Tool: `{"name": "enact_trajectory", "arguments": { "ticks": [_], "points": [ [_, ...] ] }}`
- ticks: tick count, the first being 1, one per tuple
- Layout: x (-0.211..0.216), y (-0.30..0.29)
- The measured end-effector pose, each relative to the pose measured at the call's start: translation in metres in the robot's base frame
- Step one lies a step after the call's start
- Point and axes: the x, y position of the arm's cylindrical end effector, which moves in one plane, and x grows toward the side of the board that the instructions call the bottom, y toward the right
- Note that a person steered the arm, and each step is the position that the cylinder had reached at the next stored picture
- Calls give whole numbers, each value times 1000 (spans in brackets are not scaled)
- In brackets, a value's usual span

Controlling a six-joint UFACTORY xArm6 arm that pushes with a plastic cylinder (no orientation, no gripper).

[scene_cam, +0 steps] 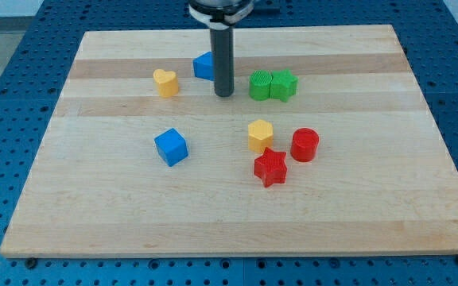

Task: Push the triangle towards the green blocks

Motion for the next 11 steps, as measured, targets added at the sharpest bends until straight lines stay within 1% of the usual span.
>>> {"name": "enact_trajectory", "arguments": {
  "ticks": [1,3,4,5,6,9,11],
  "points": [
    [-5,-25],
    [-40,-62],
    [-51,-78],
    [-69,-78],
    [-73,-73],
    [-72,-19],
    [-53,-9]
  ]
}}
